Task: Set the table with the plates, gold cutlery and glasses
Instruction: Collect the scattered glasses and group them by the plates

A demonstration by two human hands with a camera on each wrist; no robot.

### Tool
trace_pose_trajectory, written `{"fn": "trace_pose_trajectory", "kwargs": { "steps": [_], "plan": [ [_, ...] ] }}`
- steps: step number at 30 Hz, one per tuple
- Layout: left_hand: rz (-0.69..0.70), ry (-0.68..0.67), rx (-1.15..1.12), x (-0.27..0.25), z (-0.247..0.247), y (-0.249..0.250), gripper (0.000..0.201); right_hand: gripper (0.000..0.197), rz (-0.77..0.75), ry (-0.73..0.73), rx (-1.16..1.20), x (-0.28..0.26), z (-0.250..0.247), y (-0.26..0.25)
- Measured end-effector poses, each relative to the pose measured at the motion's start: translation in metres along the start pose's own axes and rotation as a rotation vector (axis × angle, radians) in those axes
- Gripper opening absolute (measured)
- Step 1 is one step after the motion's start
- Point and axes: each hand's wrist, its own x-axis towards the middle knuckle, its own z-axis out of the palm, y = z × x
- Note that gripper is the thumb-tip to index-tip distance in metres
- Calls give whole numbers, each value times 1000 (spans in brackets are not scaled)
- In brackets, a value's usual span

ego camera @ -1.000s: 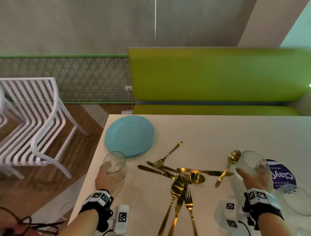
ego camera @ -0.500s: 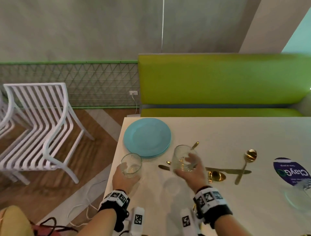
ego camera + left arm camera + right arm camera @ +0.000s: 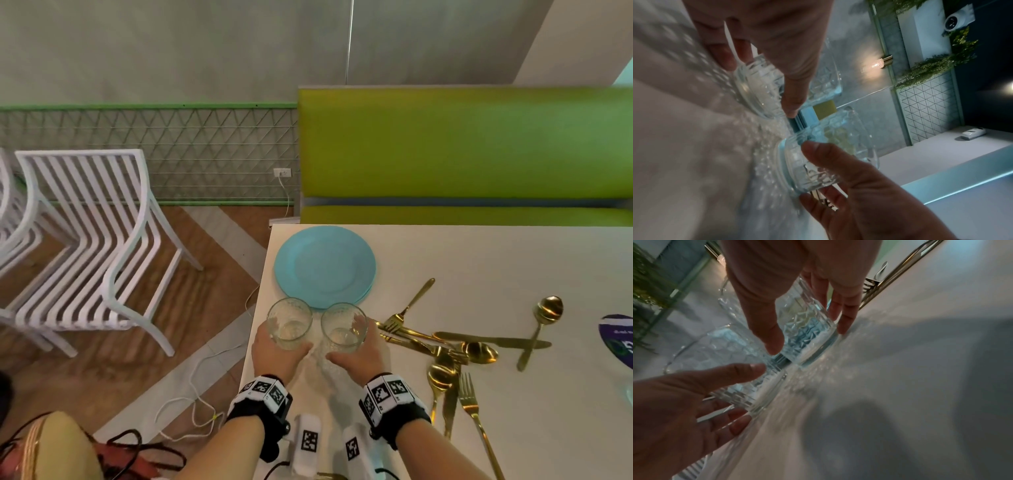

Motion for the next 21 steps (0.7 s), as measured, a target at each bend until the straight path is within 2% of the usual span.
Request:
{"fn": "trace_pose_trajectory", "kwargs": {
  "steps": [5,8,11,14,18,21],
  "plan": [
    [-3,-20,3,5,-1,-1,91,87,-16,31,-51,11,4,-6],
    [7,-30,34,6,-2,1,88,87,10,28,-56,12,2,-10],
    [-3,-79,65,5,-5,2,97,90,40,33,-53,7,-2,-11],
    [-15,-125,83,5,-7,-2,95,94,60,36,-81,-5,-8,-8],
    [-11,-200,80,-3,-12,-4,109,85,61,96,-87,-29,-35,-2],
    [-28,-128,33,-13,-12,1,119,73,82,184,-76,-55,-67,8]
  ]
}}
